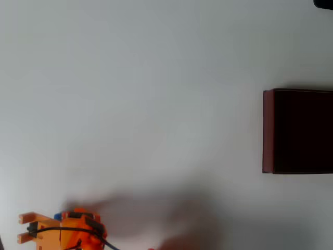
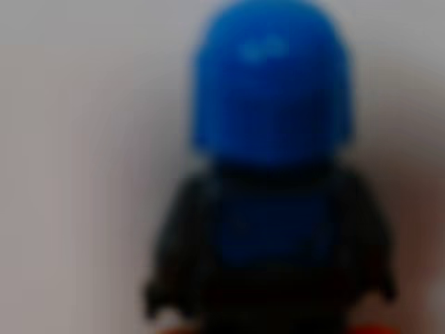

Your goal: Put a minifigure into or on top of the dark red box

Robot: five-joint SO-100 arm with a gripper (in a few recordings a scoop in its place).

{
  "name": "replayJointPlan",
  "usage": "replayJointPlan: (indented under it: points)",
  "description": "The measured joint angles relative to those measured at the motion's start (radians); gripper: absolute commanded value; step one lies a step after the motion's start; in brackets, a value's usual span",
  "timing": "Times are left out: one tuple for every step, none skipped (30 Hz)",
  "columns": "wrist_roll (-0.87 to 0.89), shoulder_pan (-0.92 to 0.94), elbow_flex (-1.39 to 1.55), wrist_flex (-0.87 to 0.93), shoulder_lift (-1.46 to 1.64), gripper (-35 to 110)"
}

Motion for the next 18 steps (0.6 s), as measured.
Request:
replayJointPlan:
  points:
    - [0.008, 0.000, 0.000, 0.015, 0.000, 0]
    - [0.012, -0.003, -0.011, 0.046, 0.000, 0]
    - [0.014, -0.006, -0.037, 0.089, 0.000, 0]
    - [0.014, -0.008, -0.077, 0.140, 0.000, 0]
    - [0.014, -0.009, -0.117, 0.192, 0.008, 0]
    - [0.003, -0.005, -0.155, 0.244, 0.014, 0]
    - [-0.009, 0.009, -0.189, 0.288, 0.026, 0]
    - [-0.017, 0.025, -0.218, 0.325, 0.040, 0]
    - [-0.035, 0.037, -0.245, 0.365, 0.054, 0]
    - [-0.054, 0.049, -0.273, 0.402, 0.061, 0]
    - [-0.071, 0.060, -0.298, 0.440, 0.074, 0]
    - [-0.089, 0.075, -0.325, 0.486, 0.083, 0]
    - [-0.114, 0.101, -0.354, 0.518, 0.094, 0]
    - [-0.135, 0.127, -0.387, 0.548, 0.098, 0]
    - [-0.160, 0.160, -0.422, 0.581, 0.101, 0]
    - [-0.193, 0.196, -0.459, 0.620, 0.103, 0]
    - [-0.227, 0.236, -0.499, 0.653, 0.100, 0]
    - [-0.250, 0.273, -0.535, 0.681, 0.100, 0]
